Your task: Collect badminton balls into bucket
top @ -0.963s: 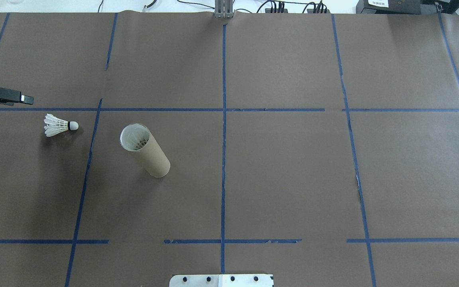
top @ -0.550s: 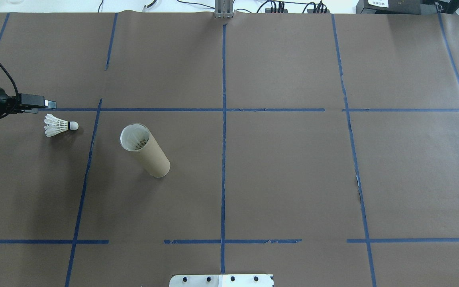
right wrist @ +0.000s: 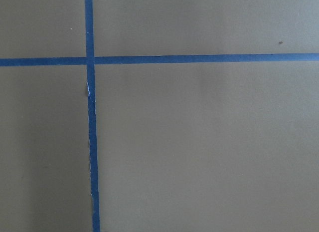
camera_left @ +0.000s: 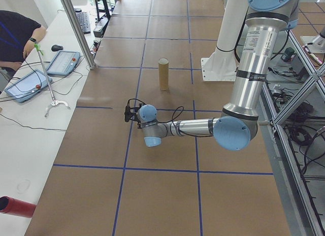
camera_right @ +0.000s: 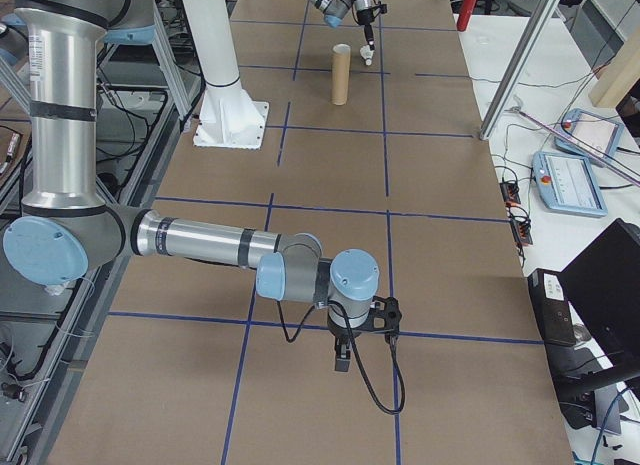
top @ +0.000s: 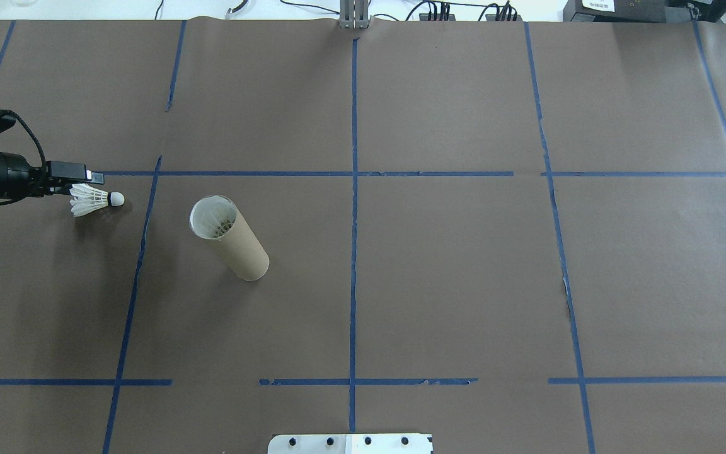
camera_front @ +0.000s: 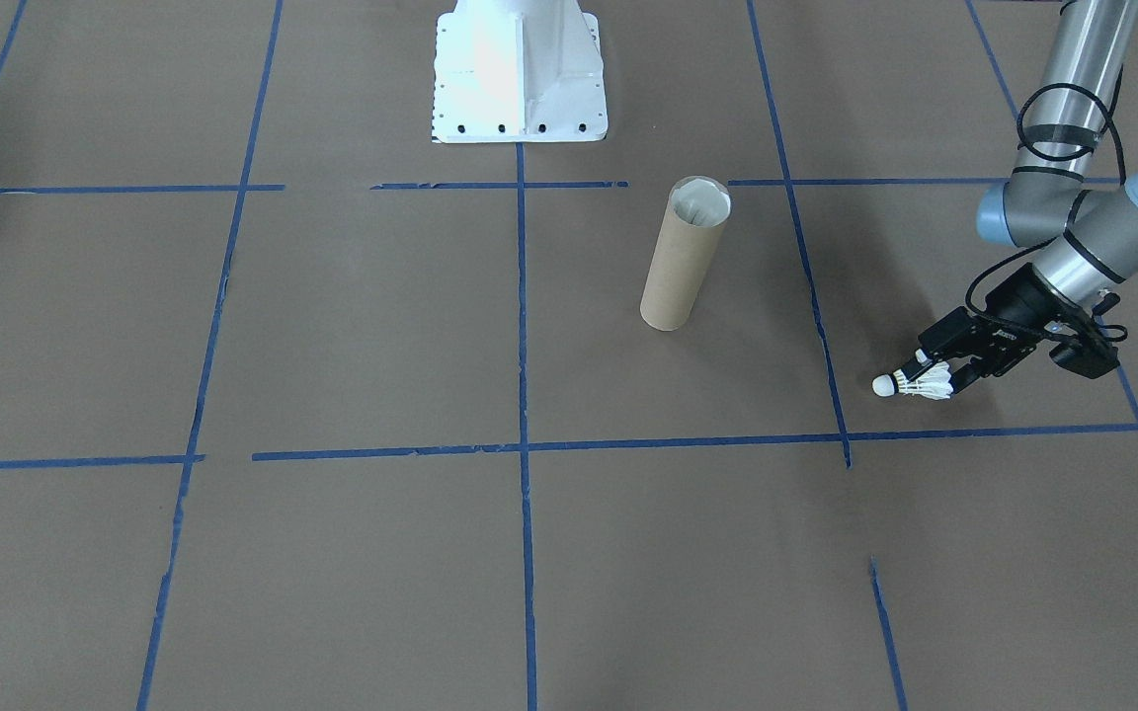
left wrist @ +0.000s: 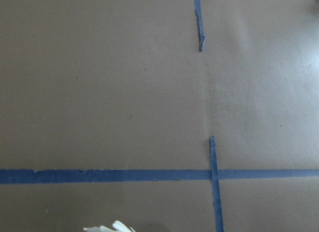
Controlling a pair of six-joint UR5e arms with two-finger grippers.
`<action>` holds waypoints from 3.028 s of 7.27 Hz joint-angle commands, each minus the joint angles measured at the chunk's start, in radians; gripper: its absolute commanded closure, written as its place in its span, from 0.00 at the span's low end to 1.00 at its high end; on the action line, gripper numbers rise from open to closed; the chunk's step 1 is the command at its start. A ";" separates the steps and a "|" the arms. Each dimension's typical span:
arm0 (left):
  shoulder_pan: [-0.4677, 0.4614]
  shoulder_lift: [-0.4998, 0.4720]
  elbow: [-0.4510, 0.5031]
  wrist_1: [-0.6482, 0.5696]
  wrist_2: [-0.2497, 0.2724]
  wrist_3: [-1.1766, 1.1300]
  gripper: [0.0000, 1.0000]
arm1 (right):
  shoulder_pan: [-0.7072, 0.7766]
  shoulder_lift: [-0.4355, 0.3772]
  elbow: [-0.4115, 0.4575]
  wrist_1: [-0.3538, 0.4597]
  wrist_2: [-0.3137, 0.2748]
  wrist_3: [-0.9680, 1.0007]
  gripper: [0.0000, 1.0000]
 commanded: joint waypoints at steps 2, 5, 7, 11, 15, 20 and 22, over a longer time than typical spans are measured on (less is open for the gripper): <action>-0.002 0.024 -0.024 0.003 -0.065 -0.022 0.00 | 0.000 0.000 0.000 0.000 -0.001 0.000 0.00; 0.001 -0.003 -0.016 0.004 -0.063 -0.035 0.08 | 0.000 0.000 0.000 0.000 -0.001 0.000 0.00; 0.001 -0.005 -0.017 0.006 -0.063 -0.038 0.22 | 0.000 0.000 0.000 0.000 -0.001 0.000 0.00; 0.000 -0.003 -0.028 0.006 -0.069 -0.065 0.90 | 0.000 0.000 0.002 0.000 -0.001 0.000 0.00; -0.008 0.003 -0.085 0.077 -0.089 -0.073 1.00 | 0.000 0.000 0.002 0.000 -0.001 0.000 0.00; -0.046 -0.005 -0.537 0.750 -0.166 -0.039 1.00 | 0.000 0.000 0.002 0.000 -0.001 0.000 0.00; -0.046 -0.005 -0.722 1.044 -0.152 0.046 1.00 | 0.000 0.000 0.002 0.000 -0.001 0.000 0.00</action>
